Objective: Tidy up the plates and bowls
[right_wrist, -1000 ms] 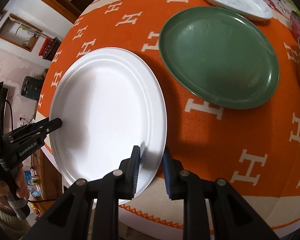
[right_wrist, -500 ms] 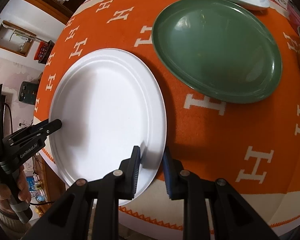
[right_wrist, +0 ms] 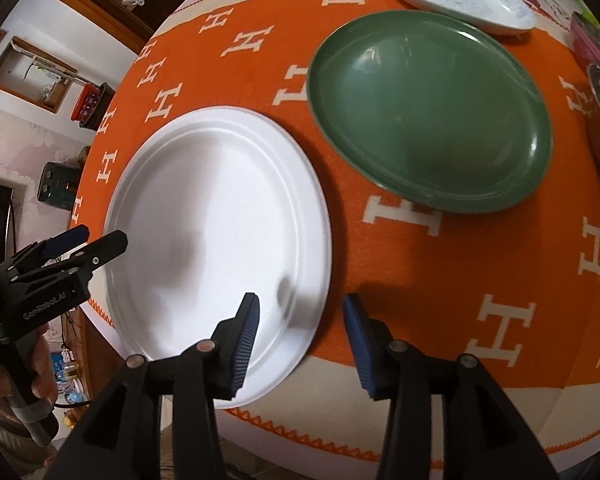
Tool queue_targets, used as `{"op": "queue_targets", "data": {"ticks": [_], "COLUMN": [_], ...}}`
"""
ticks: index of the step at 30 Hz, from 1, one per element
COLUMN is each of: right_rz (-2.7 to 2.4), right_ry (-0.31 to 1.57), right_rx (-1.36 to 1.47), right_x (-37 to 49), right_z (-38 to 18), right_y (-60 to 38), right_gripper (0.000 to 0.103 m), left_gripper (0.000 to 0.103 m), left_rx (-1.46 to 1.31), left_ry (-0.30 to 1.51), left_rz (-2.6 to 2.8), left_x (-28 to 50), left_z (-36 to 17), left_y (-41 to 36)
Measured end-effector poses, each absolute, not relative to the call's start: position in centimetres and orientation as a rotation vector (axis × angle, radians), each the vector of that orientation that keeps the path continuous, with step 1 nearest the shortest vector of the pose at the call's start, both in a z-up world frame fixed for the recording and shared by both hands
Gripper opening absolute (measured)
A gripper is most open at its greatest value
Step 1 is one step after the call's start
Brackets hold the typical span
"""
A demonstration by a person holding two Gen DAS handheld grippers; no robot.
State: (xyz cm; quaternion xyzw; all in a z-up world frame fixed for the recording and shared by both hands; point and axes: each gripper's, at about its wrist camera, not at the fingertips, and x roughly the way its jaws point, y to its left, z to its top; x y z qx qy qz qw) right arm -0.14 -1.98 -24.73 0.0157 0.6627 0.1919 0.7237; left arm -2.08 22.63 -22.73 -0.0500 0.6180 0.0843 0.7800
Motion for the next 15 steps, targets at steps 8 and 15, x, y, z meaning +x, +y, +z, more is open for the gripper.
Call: {"op": "queue_targets", "data": {"ticks": [8,15], "right_rz": [0.427,0.442], "right_ry": [1.389,1.334], "right_rx": [0.015,0.006], "right_x": [-0.7,-1.1], "right_z": [-22.1,-20.2], "right_y": [-3.3,-4.0], "right_gripper": [0.044,0.044], "left_gripper": [0.079,0.079], "left_rx": [-0.079,-0.053], "left_ry": [1.290,1.256], "left_rz": [0.131,0.083], "left_x": [-2.7,-3.4], "left_z": [-19.6,-17.7], "left_y": [19.6,17.1]}}
